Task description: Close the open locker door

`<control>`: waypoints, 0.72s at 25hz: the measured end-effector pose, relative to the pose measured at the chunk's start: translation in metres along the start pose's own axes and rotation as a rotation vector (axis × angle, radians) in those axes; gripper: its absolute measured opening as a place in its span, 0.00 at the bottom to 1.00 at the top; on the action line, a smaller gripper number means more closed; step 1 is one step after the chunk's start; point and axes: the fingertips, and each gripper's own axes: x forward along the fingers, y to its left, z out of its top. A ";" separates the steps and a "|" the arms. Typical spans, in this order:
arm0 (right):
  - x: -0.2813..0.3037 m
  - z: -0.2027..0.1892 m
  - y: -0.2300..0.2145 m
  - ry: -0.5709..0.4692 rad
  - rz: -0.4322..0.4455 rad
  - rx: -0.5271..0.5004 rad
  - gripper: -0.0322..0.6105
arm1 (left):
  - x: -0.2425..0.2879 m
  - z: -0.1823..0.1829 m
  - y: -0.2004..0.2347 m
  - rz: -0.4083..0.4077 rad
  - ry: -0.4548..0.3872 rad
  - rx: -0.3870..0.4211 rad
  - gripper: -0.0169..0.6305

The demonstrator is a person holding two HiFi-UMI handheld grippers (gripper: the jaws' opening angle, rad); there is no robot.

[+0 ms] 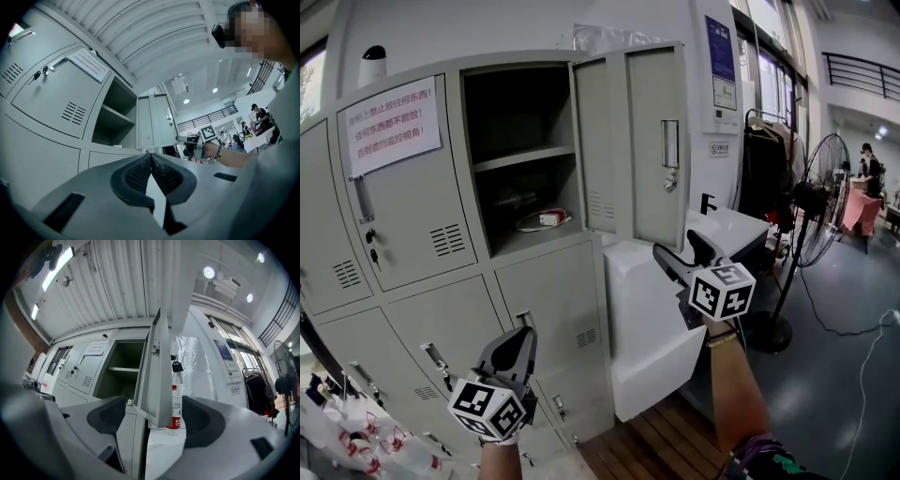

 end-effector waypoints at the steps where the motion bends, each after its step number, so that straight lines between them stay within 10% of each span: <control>1: 0.001 0.000 -0.001 0.001 0.004 0.005 0.62 | 0.000 -0.001 0.001 0.001 0.001 0.000 0.06; 18: 0.006 0.007 -0.004 -0.007 0.001 -0.031 0.24 | -0.004 -0.008 0.008 0.015 0.019 0.005 0.06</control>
